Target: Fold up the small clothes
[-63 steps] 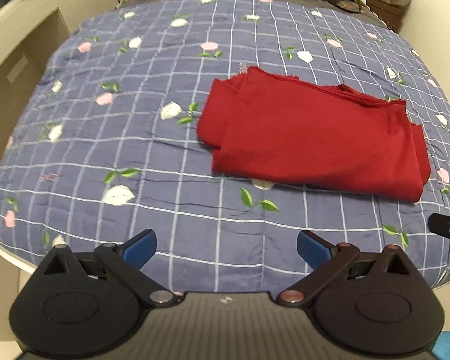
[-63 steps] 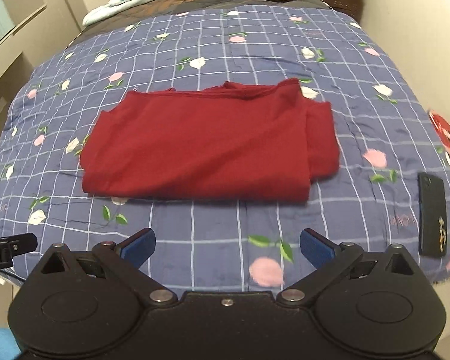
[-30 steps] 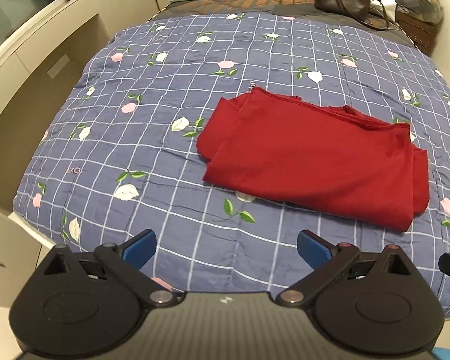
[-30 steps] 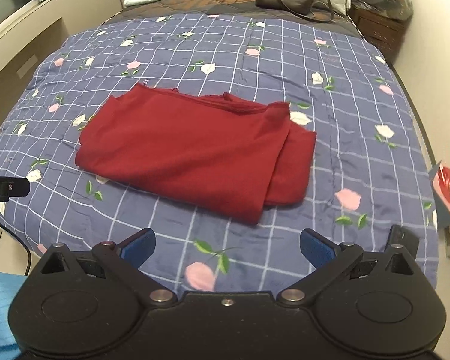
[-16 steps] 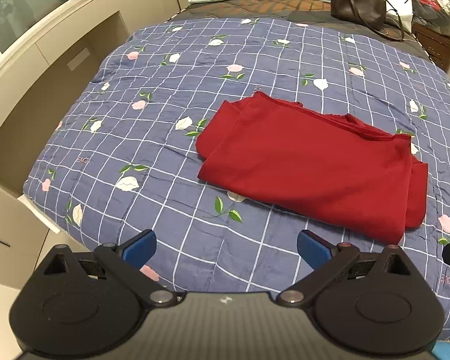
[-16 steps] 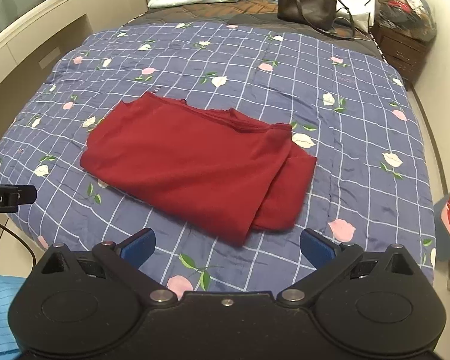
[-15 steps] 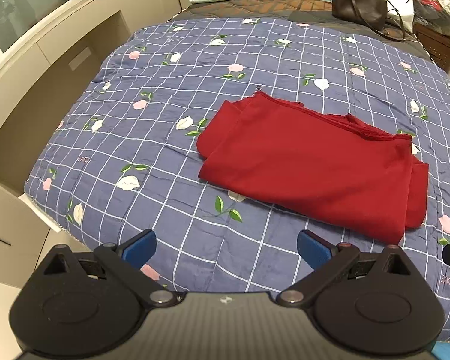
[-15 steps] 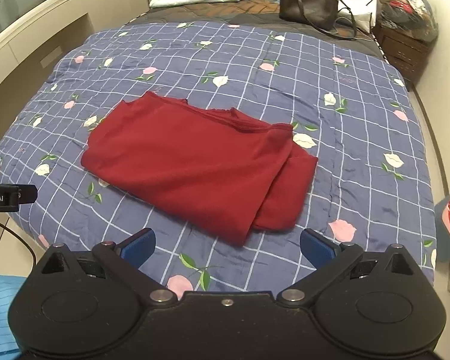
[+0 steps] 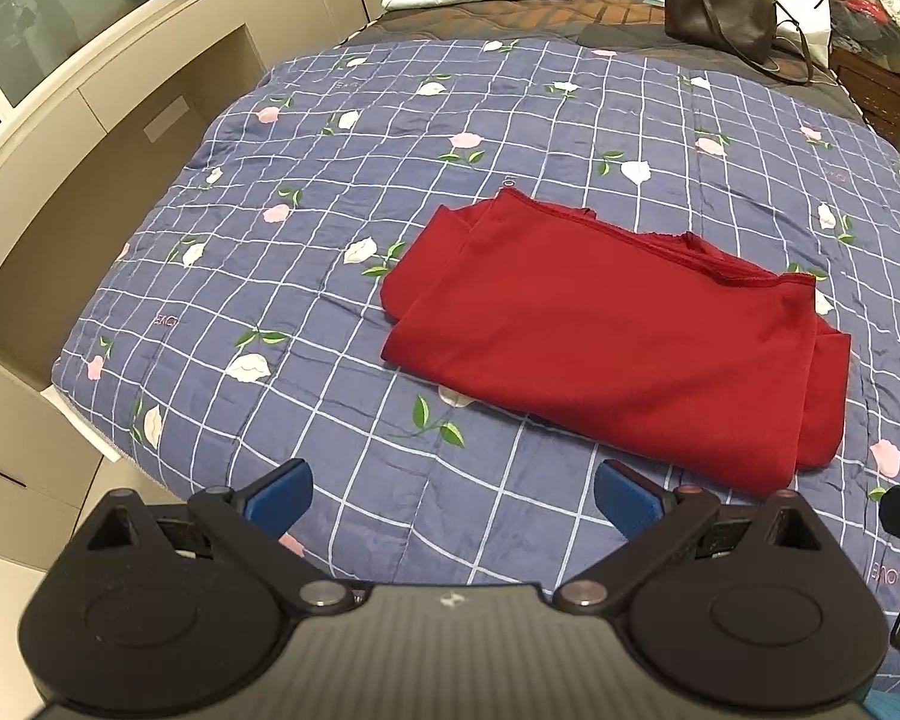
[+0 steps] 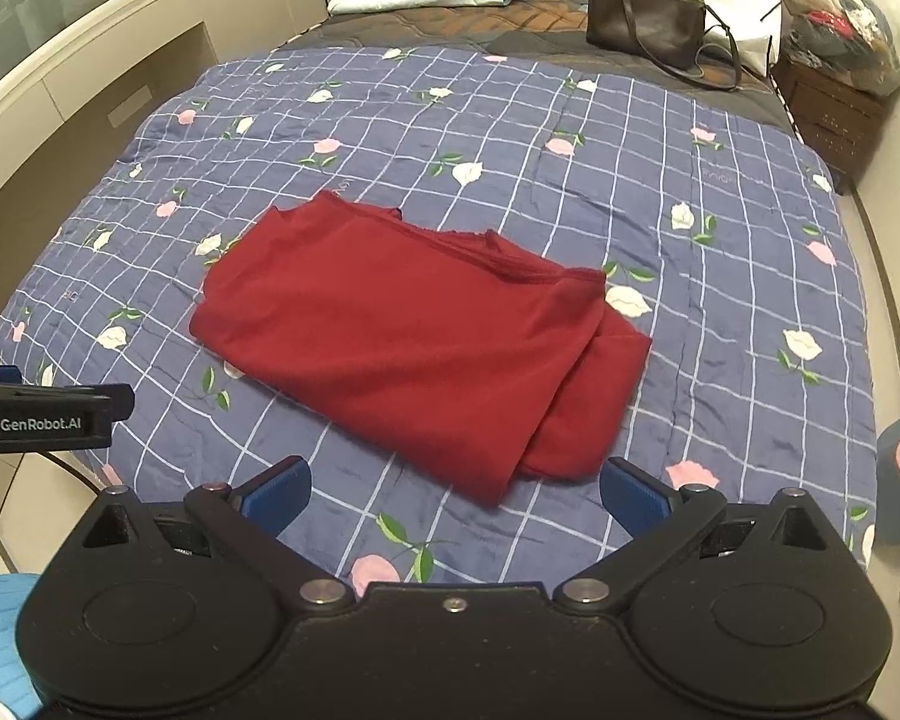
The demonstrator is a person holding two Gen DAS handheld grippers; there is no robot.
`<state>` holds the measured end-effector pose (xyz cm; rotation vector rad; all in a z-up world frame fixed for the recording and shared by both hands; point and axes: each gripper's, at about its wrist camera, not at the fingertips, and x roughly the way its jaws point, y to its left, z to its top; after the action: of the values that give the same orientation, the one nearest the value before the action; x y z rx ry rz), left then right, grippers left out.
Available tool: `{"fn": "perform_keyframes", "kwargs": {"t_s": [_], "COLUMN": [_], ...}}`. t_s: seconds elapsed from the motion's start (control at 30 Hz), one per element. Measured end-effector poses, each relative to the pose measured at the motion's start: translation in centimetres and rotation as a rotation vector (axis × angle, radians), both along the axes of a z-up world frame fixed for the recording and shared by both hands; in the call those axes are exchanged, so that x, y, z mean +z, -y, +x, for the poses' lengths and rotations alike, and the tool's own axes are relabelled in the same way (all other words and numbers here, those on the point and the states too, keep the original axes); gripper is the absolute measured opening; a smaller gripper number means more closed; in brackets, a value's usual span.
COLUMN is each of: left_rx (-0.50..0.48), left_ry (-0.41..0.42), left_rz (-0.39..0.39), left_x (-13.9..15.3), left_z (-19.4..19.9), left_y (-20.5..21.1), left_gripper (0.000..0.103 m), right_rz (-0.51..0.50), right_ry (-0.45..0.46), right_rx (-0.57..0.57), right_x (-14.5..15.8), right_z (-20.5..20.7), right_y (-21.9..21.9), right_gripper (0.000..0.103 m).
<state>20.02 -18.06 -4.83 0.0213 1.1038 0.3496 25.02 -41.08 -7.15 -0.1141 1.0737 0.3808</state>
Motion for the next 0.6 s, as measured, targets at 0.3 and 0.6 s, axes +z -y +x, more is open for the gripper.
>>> {"fn": "perform_keyframes", "kwargs": {"t_s": [0.3,0.6], "left_rx": [0.008,0.015], "left_ry": [-0.009,-0.039], "left_rz": [0.019,0.011], "left_x": [0.1,-0.4], "left_z": [0.3,0.7], "left_y": [0.3,-0.7], "left_gripper": [0.102,0.102], "right_rz": [0.007,0.001], "right_ry": [-0.019,-0.049], "right_rx": [-0.005,-0.017], "right_x": [-0.3,-1.1], "right_z": [0.5,0.8], "right_y": [0.5,-0.2], "right_gripper": [0.102,0.102]}}
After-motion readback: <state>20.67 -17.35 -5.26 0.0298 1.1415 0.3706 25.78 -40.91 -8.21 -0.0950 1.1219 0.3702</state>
